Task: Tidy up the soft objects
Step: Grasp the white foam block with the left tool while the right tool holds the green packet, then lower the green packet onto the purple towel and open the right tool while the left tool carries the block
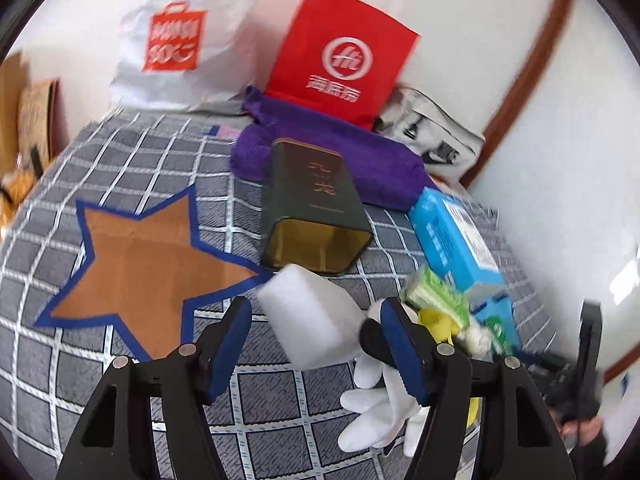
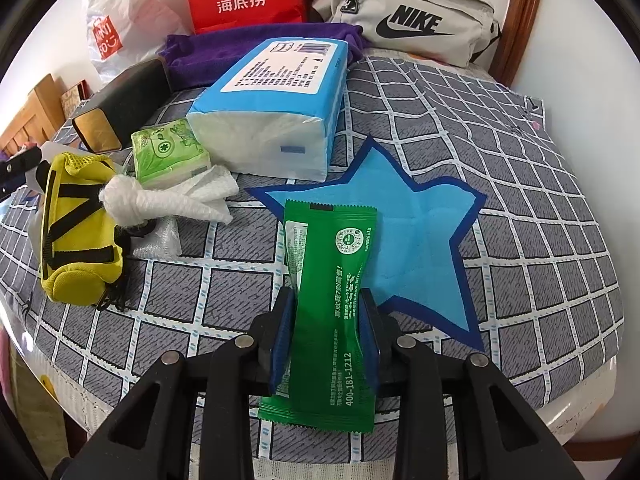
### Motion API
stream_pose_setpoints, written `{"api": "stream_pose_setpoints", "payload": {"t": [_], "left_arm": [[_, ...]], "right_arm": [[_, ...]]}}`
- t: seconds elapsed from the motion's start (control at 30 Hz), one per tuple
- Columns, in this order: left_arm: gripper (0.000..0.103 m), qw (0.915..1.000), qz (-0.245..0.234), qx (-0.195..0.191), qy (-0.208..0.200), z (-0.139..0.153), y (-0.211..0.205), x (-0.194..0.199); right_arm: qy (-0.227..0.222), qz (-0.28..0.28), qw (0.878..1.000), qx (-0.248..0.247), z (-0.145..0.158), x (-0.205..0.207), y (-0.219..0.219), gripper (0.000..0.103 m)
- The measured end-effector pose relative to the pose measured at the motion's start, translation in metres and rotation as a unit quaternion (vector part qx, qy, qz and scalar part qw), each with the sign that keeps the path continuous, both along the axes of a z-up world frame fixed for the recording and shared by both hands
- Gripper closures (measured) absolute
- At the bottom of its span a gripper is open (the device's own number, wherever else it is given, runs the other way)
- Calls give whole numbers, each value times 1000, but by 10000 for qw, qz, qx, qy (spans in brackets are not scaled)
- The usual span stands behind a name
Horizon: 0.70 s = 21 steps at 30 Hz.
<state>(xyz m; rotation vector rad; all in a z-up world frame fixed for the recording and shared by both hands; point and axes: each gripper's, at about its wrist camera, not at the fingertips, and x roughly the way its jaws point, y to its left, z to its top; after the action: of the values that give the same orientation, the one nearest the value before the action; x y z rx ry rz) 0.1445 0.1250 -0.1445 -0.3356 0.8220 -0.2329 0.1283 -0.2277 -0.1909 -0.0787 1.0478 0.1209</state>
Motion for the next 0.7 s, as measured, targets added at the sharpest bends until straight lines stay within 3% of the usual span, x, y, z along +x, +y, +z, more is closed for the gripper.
{"api": "stream_pose_setpoints", "payload": {"t": [0.23,0.3,0.33,0.43,0.5,0.7], "left_arm": [[39,9973,172,-483,533,-16,0,14],[49,9968,229,-535,552,-18,-1,15],[59,9964,268,-569,563,-18,-2,15],[70,9955,371,-727,489,-13,2,13],[70,9947,410,-830,445,-9,5,12],[70,9960,548,-649,268,11,9,1]], "right_arm": [[-2,40,10000,12,0,-1,-2,71],[0,50,10000,16,0,-2,-1,71],[1,55,10000,22,0,-2,-2,71],[30,73,9999,67,1,-2,-3,71],[41,72,9999,101,1,-3,-4,71],[27,54,9998,195,4,-8,-7,73]]}}
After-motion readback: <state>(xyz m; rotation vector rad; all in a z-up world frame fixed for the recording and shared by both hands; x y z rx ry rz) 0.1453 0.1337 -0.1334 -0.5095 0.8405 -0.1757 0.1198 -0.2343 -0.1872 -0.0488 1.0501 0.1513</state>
